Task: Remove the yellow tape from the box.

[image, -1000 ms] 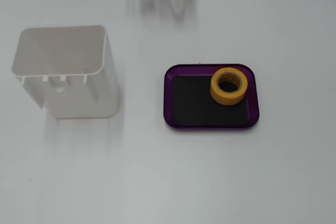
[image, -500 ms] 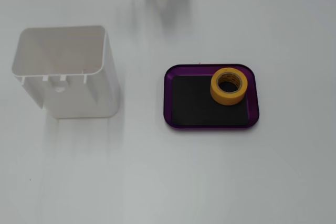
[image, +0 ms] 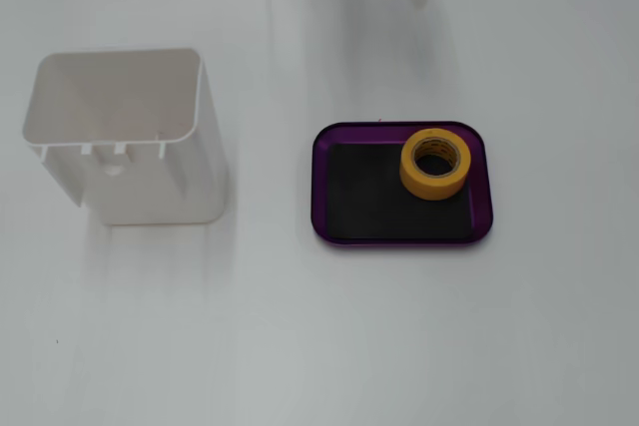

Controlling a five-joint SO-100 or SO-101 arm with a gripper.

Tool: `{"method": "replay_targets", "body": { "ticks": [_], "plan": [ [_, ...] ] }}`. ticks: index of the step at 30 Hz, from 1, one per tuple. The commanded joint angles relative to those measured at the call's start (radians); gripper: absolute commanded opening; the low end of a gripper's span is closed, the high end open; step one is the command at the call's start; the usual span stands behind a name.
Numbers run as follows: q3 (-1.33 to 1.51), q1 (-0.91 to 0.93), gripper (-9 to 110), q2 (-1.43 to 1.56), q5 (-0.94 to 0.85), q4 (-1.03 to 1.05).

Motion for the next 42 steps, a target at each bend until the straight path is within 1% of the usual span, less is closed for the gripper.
{"method": "replay_targets", "body": {
  "ticks": [1, 7, 12, 23, 33, 42],
  "plan": [
    [-0.244, -0.009, 11, -0.235, 0.06, 0.009],
    [-0.436, -0.009, 11, -0.503, 0.066, 0.009],
    [-0.505, -0.008, 11, -0.601, 0.061, -0.005],
    [-0.583, 0.002, 11, -0.696, 0.054, -0.031],
    [-0.583, 0.002, 11, -0.782, 0.054, -0.081],
    [-0.578, 0.002, 11, -0.796, 0.054, -0.124]
  ]
}}
